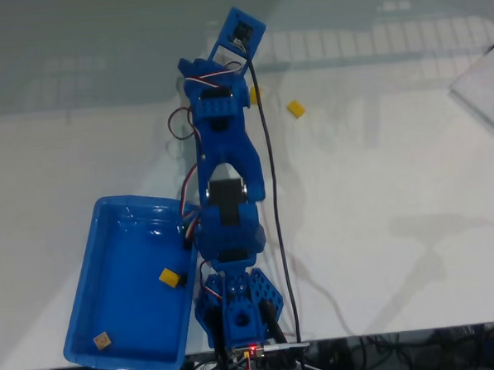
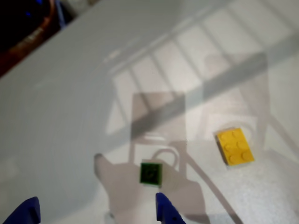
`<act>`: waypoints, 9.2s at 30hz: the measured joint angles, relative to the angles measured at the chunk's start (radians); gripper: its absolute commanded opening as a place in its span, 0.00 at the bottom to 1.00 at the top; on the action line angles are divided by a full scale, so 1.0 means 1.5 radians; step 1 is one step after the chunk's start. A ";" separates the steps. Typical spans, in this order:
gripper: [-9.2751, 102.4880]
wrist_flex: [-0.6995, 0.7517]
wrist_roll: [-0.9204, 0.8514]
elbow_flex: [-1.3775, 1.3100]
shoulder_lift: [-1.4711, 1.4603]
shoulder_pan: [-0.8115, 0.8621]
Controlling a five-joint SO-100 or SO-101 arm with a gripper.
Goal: Pick up all the lego then put into the bin
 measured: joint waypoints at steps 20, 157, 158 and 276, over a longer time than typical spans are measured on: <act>0.34 0.013 -0.081 -0.086 -0.162 0.001; 0.37 -0.211 -0.370 0.111 -0.069 0.159; 0.37 -0.211 -0.373 0.103 -0.081 0.159; 0.36 -0.108 -0.191 0.331 0.276 0.253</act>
